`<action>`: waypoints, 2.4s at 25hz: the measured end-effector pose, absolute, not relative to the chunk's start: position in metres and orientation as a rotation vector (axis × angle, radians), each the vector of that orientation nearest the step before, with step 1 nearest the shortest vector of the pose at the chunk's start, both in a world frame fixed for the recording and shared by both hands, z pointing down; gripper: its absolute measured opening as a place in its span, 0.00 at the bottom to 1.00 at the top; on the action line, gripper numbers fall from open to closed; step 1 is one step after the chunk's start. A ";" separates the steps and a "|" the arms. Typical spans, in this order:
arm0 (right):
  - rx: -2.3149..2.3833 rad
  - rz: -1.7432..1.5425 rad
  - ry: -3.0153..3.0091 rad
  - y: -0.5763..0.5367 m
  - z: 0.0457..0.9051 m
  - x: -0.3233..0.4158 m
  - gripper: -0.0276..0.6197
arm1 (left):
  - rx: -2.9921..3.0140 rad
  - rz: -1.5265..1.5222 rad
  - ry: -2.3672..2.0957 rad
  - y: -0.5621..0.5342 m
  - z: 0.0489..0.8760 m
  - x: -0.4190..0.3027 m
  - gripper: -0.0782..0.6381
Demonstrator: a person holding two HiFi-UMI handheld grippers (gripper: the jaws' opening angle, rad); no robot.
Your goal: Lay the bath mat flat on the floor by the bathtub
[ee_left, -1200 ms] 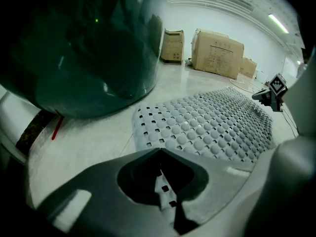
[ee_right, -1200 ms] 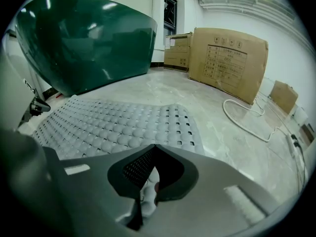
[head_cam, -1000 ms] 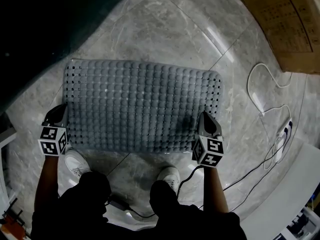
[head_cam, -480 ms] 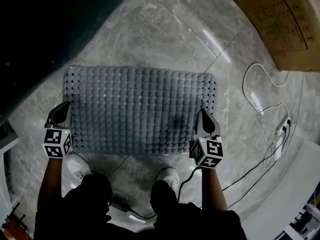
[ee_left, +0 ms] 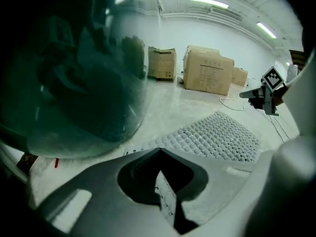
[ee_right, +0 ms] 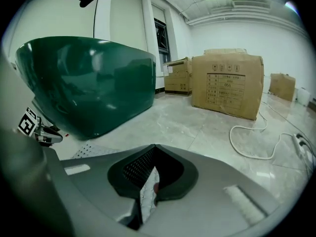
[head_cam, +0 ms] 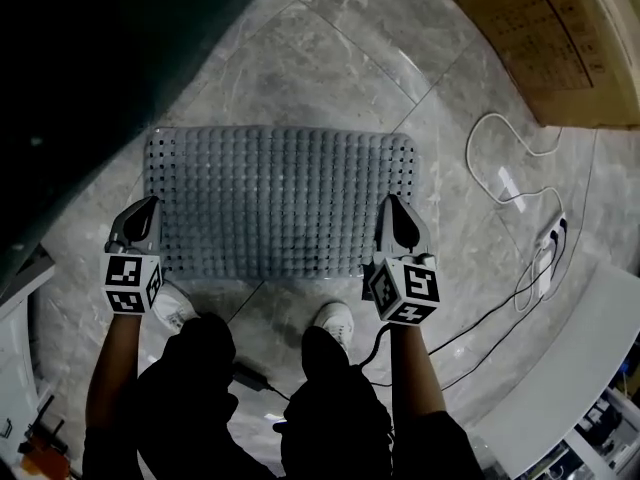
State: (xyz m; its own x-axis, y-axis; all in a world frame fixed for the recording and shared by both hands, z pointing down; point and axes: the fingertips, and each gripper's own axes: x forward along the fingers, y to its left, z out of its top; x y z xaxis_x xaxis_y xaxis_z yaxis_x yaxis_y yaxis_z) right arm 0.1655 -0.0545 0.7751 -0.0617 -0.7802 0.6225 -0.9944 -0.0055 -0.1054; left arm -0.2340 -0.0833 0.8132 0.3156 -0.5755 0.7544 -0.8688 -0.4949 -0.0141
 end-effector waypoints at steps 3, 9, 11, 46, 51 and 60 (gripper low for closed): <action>1.833 0.759 -1.892 -0.052 0.747 0.161 0.08 | 2.190 1.011 -1.279 -0.080 0.791 -0.231 0.11; 1.888 0.754 -1.848 -0.045 0.692 0.159 0.08 | 2.183 0.997 -1.262 -0.079 0.748 -0.227 0.11; 1.895 0.759 -1.839 -0.041 0.671 0.154 0.08 | 2.193 0.997 -1.234 -0.076 0.730 -0.222 0.11; 2.107 0.642 -1.860 -0.019 0.376 0.127 0.08 | 2.485 0.862 -1.157 -0.065 0.445 -0.144 0.11; 2.118 0.623 -1.887 -0.008 0.354 0.134 0.08 | 2.523 0.852 -1.177 -0.057 0.414 -0.132 0.11; 2.145 0.586 -1.965 -0.008 0.296 0.145 0.08 | 2.576 0.771 -1.255 -0.052 0.345 -0.104 0.11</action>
State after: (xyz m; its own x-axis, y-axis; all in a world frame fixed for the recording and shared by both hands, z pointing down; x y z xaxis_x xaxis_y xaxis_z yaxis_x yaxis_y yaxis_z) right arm 0.1447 -0.0085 0.2958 0.0523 -0.9159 0.3980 -0.9842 -0.1147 -0.1346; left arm -0.1042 -0.0523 0.3449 0.5111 -0.6835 0.5211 -0.7737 -0.6299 -0.0673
